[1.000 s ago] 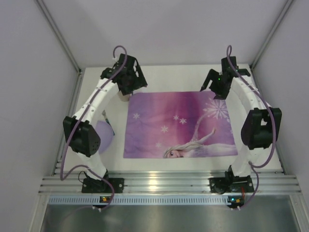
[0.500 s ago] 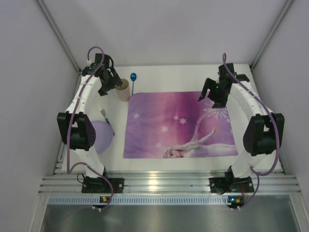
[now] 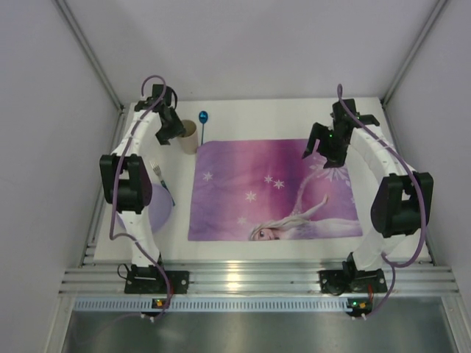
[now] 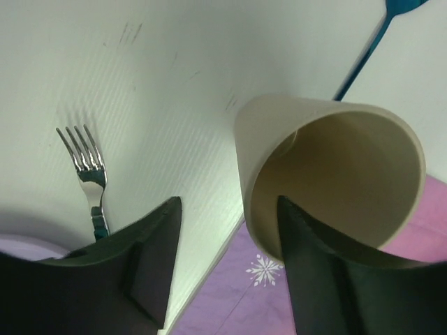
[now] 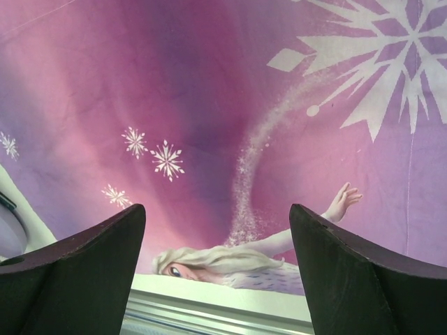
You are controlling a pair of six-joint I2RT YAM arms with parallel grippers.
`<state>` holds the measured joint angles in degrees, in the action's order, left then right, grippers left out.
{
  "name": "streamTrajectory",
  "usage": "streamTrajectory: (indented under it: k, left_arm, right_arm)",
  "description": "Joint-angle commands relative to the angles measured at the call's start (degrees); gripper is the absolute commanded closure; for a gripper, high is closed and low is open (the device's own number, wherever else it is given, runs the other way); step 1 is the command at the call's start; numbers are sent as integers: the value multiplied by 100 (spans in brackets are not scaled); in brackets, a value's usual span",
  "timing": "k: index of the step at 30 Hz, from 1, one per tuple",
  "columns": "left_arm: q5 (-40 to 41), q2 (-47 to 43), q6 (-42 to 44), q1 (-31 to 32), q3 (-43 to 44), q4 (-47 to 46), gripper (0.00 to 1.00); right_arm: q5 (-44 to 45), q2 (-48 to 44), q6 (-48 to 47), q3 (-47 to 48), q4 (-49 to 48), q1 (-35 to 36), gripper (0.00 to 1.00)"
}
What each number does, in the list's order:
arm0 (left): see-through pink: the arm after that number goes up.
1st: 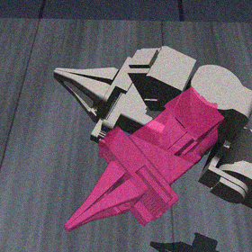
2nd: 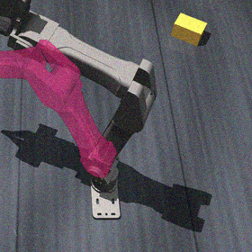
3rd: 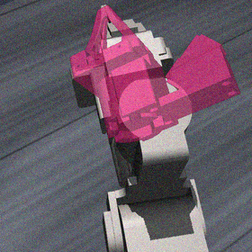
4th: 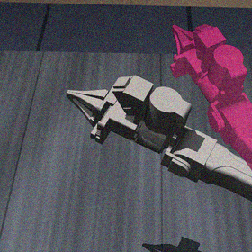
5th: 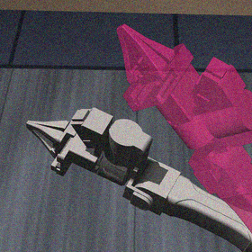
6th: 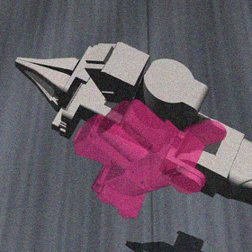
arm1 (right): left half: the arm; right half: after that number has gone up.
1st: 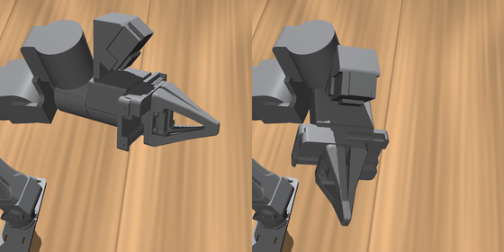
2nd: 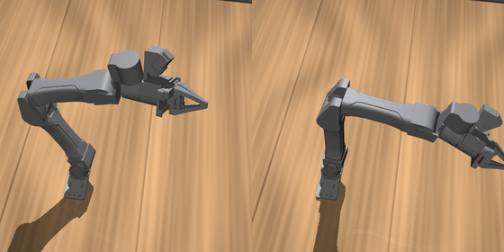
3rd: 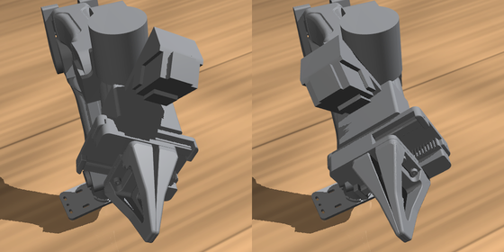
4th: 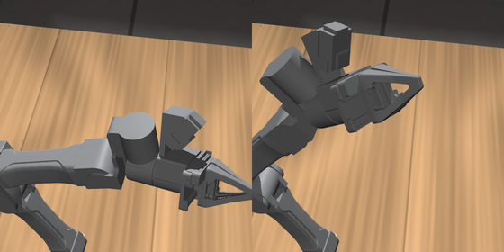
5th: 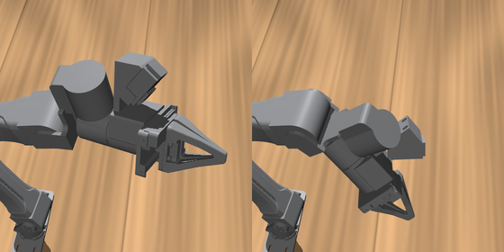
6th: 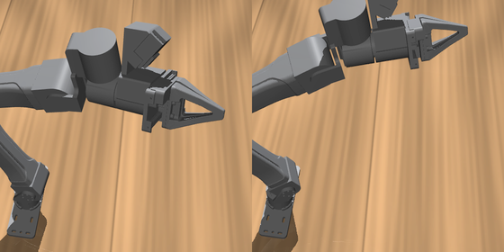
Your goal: Set the dinner table for one person
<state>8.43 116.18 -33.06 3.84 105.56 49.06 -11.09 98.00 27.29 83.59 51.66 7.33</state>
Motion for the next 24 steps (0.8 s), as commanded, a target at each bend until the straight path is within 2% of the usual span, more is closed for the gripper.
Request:
streamTrajectory:
  k: [1, 3, 4, 6, 7, 8, 12, 15, 20, 24]
  left_arm:
    - [54, 176, 115, -41, 369, -213, 46]
    - [89, 273, 150, -50, 500, -212, 56]
    - [80, 361, 159, -50, 562, -195, 67]
    - [107, 458, 203, -58, 799, -151, 79]
    - [115, 545, 212, -58, 895, -73, 87]
    - [124, 590, 230, -58, 1096, -20, 100]
    - [72, 660, 370, -67, 1564, 200, 100]
    - [-165, 485, 519, -50, 1731, 210, 100]
    - [-814, 89, 660, 82, 1670, 288, 100]
    - [-1273, -78, 897, 581, 1486, 463, 100]
  right_arm:
    - [-77, -176, -101, 34, -15, 58, 16]
    - [-95, -149, -110, 43, -15, 58, 16]
    - [-104, -140, -110, 34, -15, 58, 16]
    - [-121, -114, -101, 61, -15, 66, 16]
    - [-139, -105, -110, 69, -24, 67, 17]
    - [-148, -70, -101, 122, -16, 75, 17]
    - [-244, 53, -127, 517, 11, 285, 17]
    - [-542, 263, -171, 1236, 20, 653, 16]
    - [-1210, 1019, -31, 2985, 90, 1322, 15]
    - [-1475, 1625, 145, 3953, 90, 1780, 15]
